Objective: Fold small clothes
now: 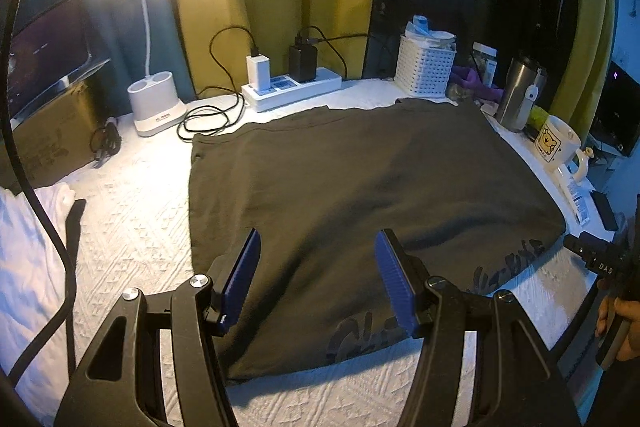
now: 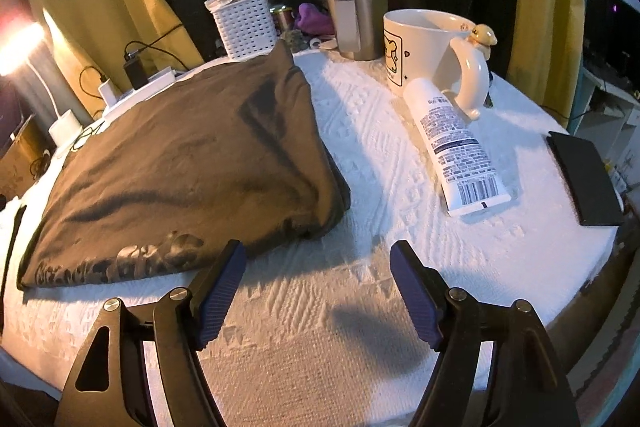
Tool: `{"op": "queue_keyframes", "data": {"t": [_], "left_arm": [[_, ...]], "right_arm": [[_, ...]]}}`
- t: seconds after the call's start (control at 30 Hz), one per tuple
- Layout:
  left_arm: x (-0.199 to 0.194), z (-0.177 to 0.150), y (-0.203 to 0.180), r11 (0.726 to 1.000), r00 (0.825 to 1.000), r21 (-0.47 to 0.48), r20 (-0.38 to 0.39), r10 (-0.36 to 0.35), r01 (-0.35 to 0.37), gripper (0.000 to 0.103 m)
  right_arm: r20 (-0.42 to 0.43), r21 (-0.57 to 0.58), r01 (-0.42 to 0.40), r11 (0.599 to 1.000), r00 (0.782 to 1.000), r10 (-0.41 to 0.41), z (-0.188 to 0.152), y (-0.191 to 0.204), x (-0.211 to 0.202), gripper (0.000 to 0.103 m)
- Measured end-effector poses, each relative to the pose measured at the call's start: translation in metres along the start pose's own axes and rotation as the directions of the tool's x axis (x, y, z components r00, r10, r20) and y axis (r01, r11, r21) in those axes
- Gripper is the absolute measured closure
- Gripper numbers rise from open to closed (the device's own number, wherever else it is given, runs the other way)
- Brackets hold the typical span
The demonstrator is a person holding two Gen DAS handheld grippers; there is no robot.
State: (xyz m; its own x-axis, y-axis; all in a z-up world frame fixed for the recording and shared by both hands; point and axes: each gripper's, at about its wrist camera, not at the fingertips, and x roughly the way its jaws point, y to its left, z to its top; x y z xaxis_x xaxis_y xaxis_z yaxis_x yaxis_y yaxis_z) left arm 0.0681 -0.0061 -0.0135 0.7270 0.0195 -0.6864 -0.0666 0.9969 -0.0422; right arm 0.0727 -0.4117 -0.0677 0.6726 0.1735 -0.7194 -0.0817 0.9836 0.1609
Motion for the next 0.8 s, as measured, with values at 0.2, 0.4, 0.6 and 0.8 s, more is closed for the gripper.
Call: {"op": "queue_keyframes", "data": {"t": [0.2, 0.4, 0.6, 0.8], "left_arm": [[0.013, 0.005, -0.006, 1.0, 1.0, 0.003, -0.019, -0.007, 0.007, 0.043], [0.031, 0.009, -0.007, 1.0, 0.999, 0.003, -0.052, -0.007, 0.007, 0.043], [0.045, 0.013, 0.002, 1.0, 0.997, -0.022, -0.079, 0.0, -0.002, 0.043], [0.057, 0.013, 0.013, 0.999, 0.994, -0.044, -0.106, 0.004, -0.009, 0.043]], "right_arm": [[-0.041, 0.025, -0.084, 0.996, 0.996, 0.085, 0.002, 0.007, 0.014, 0.026], [-0.043, 0.039, -0.112, 0.993, 0.993, 0.114, 0.01, 0.013, 0.023, 0.023], [-0.033, 0.055, -0.117, 0.992, 0.992, 0.119, 0.023, 0.018, 0.036, 0.023], [-0.026, 0.07, -0.127, 0.989, 0.991, 0.129, 0.037, 0.026, 0.052, 0.023]]}}
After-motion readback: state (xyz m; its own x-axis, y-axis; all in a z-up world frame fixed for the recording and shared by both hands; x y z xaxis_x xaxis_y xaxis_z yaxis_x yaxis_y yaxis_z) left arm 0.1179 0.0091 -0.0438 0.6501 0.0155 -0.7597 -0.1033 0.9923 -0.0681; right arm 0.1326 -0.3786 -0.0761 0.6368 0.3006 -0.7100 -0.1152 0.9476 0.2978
